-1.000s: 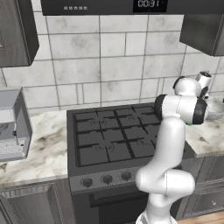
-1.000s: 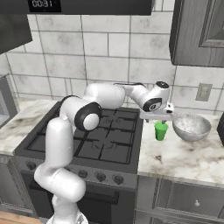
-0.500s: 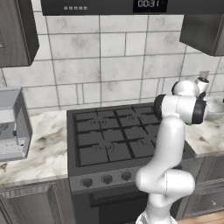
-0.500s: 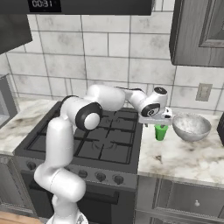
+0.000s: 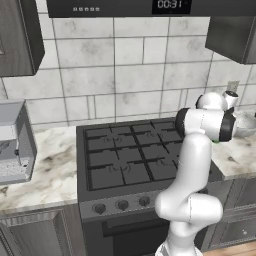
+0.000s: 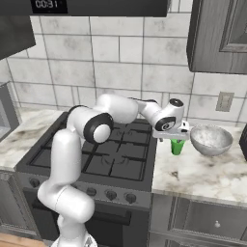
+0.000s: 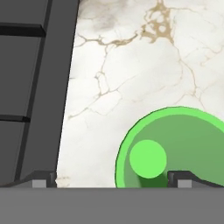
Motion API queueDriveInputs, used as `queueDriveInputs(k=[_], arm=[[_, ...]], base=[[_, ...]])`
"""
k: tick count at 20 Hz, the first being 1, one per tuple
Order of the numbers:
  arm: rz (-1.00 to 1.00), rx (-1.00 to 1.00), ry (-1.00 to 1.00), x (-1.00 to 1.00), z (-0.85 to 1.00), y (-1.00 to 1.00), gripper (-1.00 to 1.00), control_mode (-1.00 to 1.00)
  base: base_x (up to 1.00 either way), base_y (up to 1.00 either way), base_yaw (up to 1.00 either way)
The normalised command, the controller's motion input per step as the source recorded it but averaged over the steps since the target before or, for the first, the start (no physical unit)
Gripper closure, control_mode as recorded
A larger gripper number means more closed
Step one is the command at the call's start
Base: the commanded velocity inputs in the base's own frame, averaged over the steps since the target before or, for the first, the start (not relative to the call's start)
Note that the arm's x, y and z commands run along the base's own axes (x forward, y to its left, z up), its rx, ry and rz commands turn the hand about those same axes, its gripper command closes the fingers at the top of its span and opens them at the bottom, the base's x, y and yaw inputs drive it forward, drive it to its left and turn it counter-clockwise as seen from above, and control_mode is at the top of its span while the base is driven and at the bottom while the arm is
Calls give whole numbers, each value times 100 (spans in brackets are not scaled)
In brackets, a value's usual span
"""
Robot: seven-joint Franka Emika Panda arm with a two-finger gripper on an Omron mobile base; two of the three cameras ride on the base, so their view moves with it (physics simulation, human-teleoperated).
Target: Pick the cup and bowl from the counter and place them on the counter next to the sink.
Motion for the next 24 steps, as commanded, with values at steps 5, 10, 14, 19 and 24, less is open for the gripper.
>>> queueDriveInputs(k=[5,10,14,19,24], arm=[[0,0,0,0,-12,0,-100,-100],[0,0,0,0,-4,0,-100,-100],[0,0,0,0,0,0,100,-100],[0,0,0,0,0,0,100,-100],[0,0,-1,-1,0,3,100,-100]], base=[[0,0,0],[0,0,0],[0,0,0],[0,0,0],[0,0,0]])
